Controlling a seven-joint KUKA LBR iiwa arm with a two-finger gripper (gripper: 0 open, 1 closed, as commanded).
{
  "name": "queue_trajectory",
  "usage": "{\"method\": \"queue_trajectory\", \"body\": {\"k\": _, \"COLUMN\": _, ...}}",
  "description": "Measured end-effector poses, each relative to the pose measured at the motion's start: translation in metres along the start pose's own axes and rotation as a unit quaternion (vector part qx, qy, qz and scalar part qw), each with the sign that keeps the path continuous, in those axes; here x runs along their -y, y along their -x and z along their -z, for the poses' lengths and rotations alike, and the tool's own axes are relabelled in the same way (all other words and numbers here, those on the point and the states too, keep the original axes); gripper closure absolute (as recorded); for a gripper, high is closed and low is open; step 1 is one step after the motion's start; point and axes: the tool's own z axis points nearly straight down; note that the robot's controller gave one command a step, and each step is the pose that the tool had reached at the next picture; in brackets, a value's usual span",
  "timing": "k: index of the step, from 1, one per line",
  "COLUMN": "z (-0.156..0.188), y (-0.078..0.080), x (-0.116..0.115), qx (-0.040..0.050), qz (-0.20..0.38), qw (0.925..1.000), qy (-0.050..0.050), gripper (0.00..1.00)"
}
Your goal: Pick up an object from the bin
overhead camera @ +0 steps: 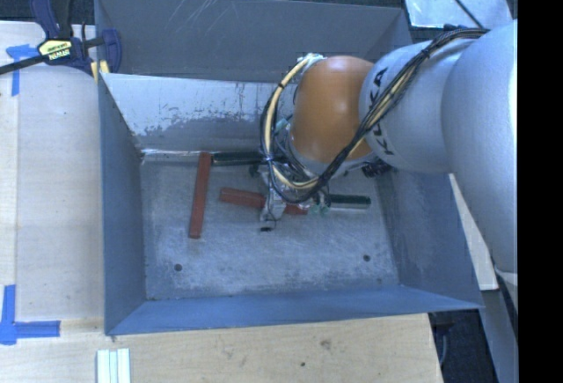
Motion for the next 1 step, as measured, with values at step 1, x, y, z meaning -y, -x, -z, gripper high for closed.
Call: {"method": "queue_trajectory", "body": {"k": 1, "z": 0.1741, "y": 0.0087, "x": 0.0242, "qx": -0.0023, "qz": 0.034, "qw": 0.9994, "qy": -0.001, "gripper": 1.0}}
